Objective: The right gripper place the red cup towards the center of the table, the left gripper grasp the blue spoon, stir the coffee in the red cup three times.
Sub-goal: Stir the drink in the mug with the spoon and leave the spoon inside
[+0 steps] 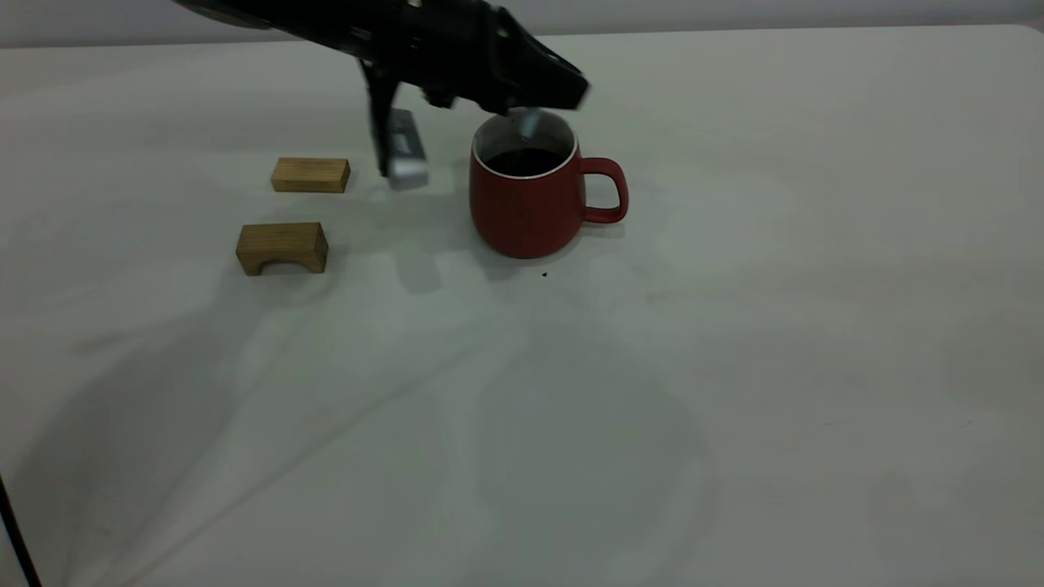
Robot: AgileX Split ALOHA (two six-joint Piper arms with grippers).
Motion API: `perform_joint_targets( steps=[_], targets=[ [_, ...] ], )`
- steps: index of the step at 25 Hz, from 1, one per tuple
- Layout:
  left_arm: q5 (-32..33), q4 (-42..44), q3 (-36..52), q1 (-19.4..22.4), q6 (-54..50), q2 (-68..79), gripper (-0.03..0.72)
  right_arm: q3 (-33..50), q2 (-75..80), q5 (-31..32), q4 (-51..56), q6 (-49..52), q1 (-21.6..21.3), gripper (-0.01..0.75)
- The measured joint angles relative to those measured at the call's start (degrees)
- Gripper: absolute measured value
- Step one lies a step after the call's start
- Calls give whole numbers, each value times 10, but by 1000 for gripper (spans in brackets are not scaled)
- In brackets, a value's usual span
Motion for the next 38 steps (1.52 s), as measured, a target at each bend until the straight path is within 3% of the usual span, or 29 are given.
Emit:
perform_joint_targets(
  steps=[6,12,18,24,29,34,38],
  targets=[
    [-49,-74,0,-18,51,0,140,0,0,0,0,0,0,547],
    [-54,-108,0,-43,81,1,140,0,0,0,0,0,0,547],
    [9,-71,0,-40,57,1,140,0,0,0,0,0,0,547],
    [41,0,0,-4,8,1,140,0,0,0,0,0,0,547],
    [-8,-31,0,2,22,1,140,0,0,0,0,0,0,547],
    [-64,-92,0,-27,78,1,140,0,0,0,0,0,0,547],
    [-60,-98,0,-49,91,1,140,0,0,0,0,0,0,547]
  ],
)
